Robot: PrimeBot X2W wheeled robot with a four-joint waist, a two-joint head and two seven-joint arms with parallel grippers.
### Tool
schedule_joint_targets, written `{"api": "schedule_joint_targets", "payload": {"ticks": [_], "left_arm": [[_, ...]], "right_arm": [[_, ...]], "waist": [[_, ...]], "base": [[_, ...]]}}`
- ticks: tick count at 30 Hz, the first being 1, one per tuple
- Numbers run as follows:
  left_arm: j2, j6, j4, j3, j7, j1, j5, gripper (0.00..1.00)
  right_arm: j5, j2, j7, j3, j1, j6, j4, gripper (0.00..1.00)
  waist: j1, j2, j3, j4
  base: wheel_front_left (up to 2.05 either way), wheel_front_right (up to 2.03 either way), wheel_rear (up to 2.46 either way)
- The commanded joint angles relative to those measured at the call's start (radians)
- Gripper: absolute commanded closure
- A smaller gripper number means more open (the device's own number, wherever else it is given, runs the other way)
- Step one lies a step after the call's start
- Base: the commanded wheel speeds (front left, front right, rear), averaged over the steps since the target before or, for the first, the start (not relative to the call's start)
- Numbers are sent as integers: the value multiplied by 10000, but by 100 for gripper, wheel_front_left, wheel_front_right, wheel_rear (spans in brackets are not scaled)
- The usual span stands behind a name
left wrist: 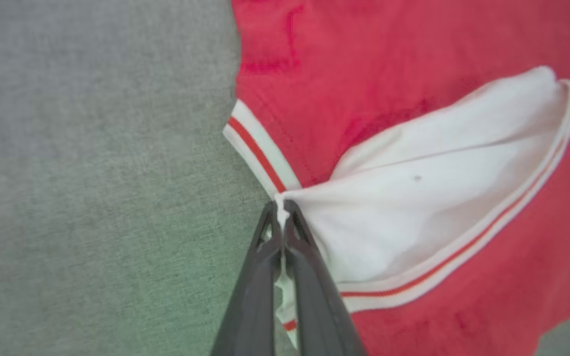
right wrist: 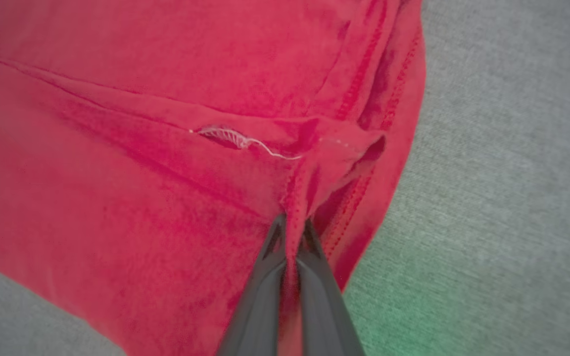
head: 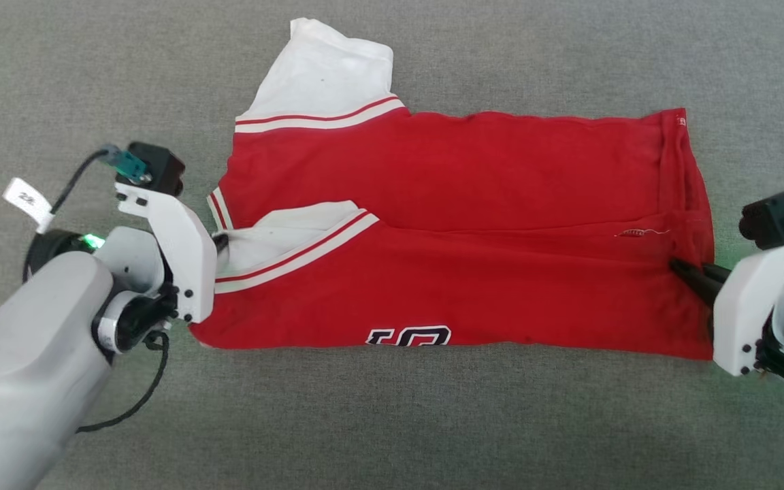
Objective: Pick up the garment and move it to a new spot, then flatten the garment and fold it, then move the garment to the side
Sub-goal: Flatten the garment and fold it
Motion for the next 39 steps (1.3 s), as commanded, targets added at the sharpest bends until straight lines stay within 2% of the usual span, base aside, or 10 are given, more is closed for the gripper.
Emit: {"api": "schedule_joint_targets", "payload": {"ticks": [1, 2, 3, 5, 8, 15, 23, 29, 33, 39], "left_arm": [[-104, -124, 371, -51, 73, -179, -31, 88], [-197, -171, 692, -81, 140, -225, -72, 63], [-197, -171, 692, -81, 140, -225, -72, 63], [-338, -304, 1127, -159, 286, -289, -123, 0], [-393, -353, 1416, -48, 338, -456, -254, 0], [159, 268, 655, 77, 813, -292, -350, 0], [1554, 2086, -2904, 142, 1838, 1002, -556, 0], [2002, 3106, -4513, 91, 2140, 1940, -801, 0], [2040, 3453, -4579, 83, 2133, 2343, -980, 0], [1765, 3469, -3590, 96, 2039, 2580, -1152, 0]], "right_arm": [[40, 35, -82, 118, -194, -7, 191, 45], [88, 43, -69, 208, -268, -7, 303, 0], [88, 43, -69, 208, -268, -7, 303, 0], [112, -16, -115, 300, -400, -7, 393, 0], [165, -101, -325, 251, -488, -7, 300, 0], [1, -22, -1159, -741, 39, -6, -344, 0], [-1169, 1340, -2555, -2873, 1245, -6, -1633, 0], [-1809, 2510, -3090, -3626, 1877, -6, -2459, 0], [-1986, 2997, -3085, -3858, 2201, -6, -2742, 0], [-1991, 3283, -2580, -3788, 2539, -6, -2762, 0]], "waist": [[0, 0, 8, -13], [0, 0, 7, -18], [0, 0, 7, -18], [0, 0, -12, -7], [0, 0, -90, 19], [0, 0, -417, 64], [0, 0, -728, -64], [0, 0, -700, -429], [0, 0, -620, -723], [0, 0, -449, -1063]], "base": [[0, 0, 0], [0, 0, 0], [0, 0, 0], [0, 0, 0], [0, 0, 0], [0, 0, 0], [0, 0, 0], [0, 0, 0], [0, 0, 0], [0, 0, 0]]}}
